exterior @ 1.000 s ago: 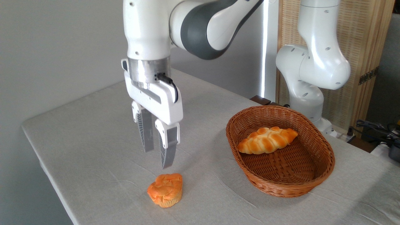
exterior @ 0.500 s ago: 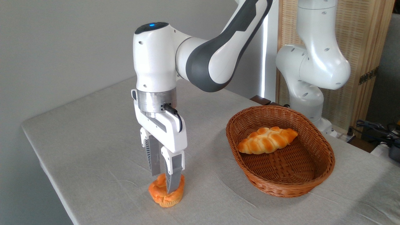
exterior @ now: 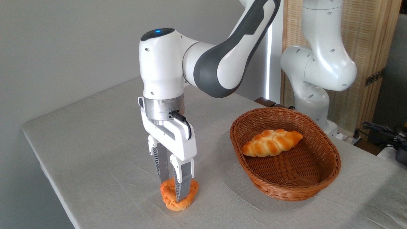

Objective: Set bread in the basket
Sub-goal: 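Close the gripper on the orange bun and lift it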

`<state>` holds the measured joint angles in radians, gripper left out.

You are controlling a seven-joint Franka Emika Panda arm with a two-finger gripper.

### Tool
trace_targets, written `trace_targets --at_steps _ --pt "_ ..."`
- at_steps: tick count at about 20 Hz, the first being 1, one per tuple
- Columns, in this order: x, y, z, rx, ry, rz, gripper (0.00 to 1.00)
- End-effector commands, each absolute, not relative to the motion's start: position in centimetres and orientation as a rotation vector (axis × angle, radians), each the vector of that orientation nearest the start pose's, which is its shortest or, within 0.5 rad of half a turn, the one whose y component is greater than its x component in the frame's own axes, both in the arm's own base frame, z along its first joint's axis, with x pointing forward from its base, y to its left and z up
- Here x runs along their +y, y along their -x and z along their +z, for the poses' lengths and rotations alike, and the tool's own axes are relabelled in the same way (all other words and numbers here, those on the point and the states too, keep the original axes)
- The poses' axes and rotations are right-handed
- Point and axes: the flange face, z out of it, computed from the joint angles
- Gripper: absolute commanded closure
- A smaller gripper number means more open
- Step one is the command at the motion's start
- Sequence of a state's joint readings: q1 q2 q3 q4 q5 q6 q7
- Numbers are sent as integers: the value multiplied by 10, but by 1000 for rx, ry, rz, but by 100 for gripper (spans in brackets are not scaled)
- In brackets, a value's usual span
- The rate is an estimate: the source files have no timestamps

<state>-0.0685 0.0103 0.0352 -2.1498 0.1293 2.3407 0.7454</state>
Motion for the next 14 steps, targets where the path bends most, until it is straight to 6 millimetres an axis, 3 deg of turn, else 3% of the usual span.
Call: trace_targets --at_steps 1,8,14 --pt "-14 -556 406 1262 2689 -187 94" --pt "-15 -557 410 1241 2711 -207 93" --pt "-17 -560 420 1201 2772 -268 100"
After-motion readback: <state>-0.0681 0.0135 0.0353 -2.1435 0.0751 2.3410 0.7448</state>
